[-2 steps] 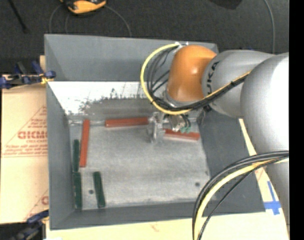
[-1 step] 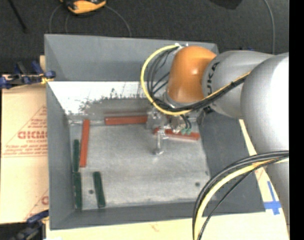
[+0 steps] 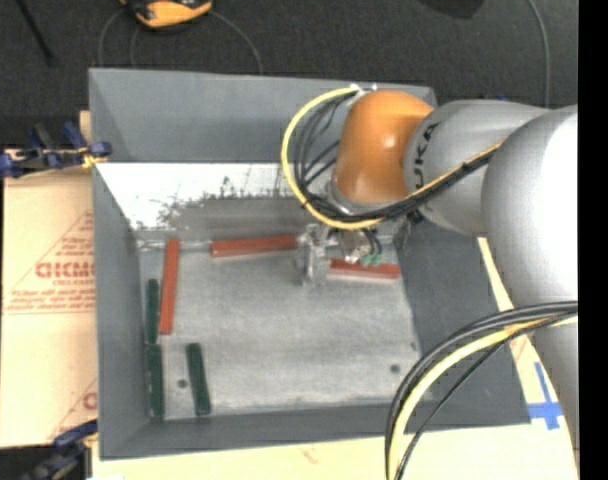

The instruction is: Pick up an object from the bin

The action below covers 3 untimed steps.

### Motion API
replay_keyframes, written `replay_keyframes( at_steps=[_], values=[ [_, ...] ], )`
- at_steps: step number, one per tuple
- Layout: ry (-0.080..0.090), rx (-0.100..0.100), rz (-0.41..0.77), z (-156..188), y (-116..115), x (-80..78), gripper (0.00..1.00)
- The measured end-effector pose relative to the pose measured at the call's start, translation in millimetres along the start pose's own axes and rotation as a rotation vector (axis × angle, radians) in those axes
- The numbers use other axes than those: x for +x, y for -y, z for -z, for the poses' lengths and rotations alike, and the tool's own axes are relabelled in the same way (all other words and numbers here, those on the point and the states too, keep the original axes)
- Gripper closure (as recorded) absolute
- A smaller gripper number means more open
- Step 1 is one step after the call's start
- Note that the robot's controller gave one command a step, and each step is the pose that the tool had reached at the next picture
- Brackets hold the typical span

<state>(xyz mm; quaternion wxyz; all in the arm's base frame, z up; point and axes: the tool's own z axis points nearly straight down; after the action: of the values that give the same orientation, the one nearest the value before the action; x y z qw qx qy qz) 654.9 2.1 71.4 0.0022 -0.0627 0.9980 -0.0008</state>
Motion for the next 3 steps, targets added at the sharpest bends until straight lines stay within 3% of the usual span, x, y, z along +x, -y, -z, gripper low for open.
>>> replay_keyframes(
  at_steps=[1, 2, 3],
  values=[
    [-0.015, -0.001, 0.001, -1.2, 0.1, 3.0, 0.00],
    [0.000, 0.000, 0.001, 0.0, 0.2, 0.0, 1.00],
    [-0.015, -0.001, 0.002, -1.2, 0.2, 2.9, 0.00]
  ],
)
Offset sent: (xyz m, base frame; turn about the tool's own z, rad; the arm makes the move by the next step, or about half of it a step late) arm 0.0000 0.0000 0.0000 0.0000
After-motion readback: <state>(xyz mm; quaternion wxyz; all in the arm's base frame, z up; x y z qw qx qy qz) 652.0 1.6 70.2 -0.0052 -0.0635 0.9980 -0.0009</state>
